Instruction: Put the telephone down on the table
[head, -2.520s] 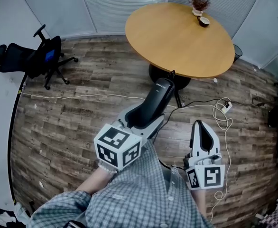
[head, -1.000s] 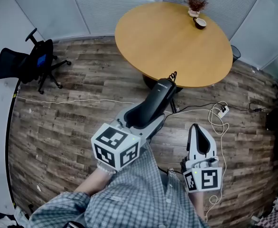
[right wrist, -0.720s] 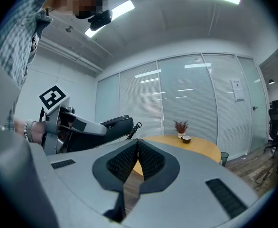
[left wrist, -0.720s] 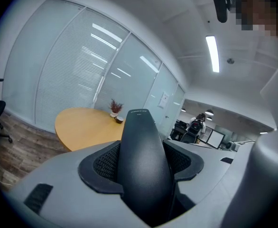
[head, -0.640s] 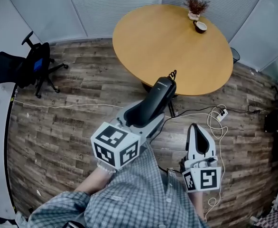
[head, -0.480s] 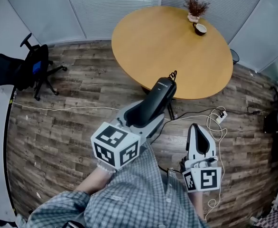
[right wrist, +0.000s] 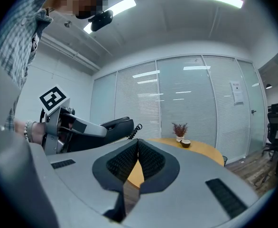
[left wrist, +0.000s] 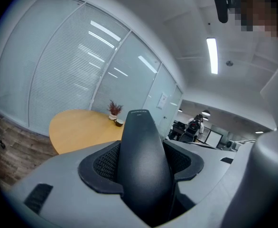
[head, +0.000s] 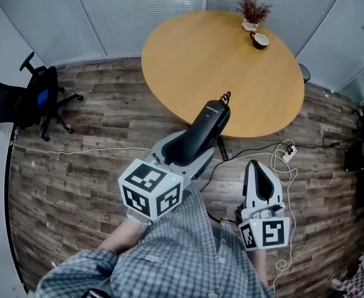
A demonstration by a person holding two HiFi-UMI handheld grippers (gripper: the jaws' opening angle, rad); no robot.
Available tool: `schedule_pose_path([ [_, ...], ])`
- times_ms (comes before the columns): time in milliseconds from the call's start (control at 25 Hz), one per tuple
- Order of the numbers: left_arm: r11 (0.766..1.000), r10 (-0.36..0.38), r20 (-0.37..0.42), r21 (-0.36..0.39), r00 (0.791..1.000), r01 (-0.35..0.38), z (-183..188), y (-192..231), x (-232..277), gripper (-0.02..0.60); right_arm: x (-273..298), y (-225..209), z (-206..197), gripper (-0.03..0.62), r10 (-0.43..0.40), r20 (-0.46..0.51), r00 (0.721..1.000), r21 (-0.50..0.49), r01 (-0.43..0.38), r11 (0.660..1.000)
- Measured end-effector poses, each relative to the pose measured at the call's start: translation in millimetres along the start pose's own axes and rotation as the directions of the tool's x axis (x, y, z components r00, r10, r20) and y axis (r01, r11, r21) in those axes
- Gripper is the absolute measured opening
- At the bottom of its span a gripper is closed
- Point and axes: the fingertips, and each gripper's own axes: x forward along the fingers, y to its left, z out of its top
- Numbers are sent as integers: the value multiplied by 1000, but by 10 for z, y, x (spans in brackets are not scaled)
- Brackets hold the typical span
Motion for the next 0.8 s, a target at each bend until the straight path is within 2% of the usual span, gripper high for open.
schedule_pose_path([
  [800,999,-32,-5,-21,999,32,-12,171,67,281,238,96,-30,9,1,-15,1000,-12,-1,1000],
])
